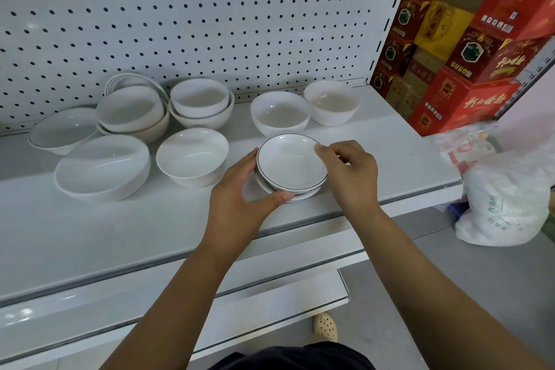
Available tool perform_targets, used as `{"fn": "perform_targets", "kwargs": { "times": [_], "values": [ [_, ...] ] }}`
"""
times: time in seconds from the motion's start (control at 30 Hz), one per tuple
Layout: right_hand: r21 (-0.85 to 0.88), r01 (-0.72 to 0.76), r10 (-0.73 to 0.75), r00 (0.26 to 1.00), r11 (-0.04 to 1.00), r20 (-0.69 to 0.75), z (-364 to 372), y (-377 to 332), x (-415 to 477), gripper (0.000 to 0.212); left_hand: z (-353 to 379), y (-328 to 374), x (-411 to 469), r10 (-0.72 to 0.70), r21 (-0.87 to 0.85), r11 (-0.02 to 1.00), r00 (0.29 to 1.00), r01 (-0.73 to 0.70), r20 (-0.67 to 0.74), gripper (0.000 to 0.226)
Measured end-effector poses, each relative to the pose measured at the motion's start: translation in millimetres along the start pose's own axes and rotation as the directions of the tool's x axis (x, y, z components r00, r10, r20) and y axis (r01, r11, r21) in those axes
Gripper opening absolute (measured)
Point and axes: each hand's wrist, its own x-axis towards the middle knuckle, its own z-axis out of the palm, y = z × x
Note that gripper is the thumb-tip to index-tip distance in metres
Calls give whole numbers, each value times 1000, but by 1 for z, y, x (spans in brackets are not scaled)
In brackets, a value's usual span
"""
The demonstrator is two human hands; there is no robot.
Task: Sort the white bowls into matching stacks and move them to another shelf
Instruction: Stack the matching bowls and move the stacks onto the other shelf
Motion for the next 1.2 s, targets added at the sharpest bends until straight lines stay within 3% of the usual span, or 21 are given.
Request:
{"fn": "perform_targets", "kwargs": {
  "times": [0.23, 0.37, 0.6, 0.77, 0.87, 1.0, 1.13, 1.2],
  "values": [
    [-29, 63, -61, 994, 998, 87, 4, 6, 3, 13, 0, 0, 0, -46, -40, 998, 999, 46, -5, 79],
    [-44, 98, -86, 972, 994, 219, -3, 5, 9, 19, 1, 0, 1, -65, -73, 995, 998, 64, -4, 80],
    [-103, 362, -324, 907, 926, 269, 0, -26, 36, 13, -2, 9, -2, -161, -67, 985, 987, 161, 6, 79],
    [-32, 489, -427, 788, 871, 443, 42, -65, 73, 11, 3, 9, -3, -142, -50, 989, 990, 142, 7, 93],
    [-11, 569, -428, 631, 822, 648, 91, -89, 90, 15, 2, 9, -3, -181, -88, 980, 984, 180, 0, 89],
    [47, 699, -460, 417, 713, 784, 161, -111, 105, 18, -9, 12, 3, -190, -173, 965, 980, 199, 65, 80],
    [16, 769, -453, 360, 639, 816, 221, -121, 112, 23, -12, 12, 6, -218, -261, 938, 973, 229, 69, 73],
    [-17, 809, -459, 351, 587, 817, 242, -123, 116, 41, -10, 11, 5, -238, -306, 920, 970, 244, 58, 70]
  ]
}}
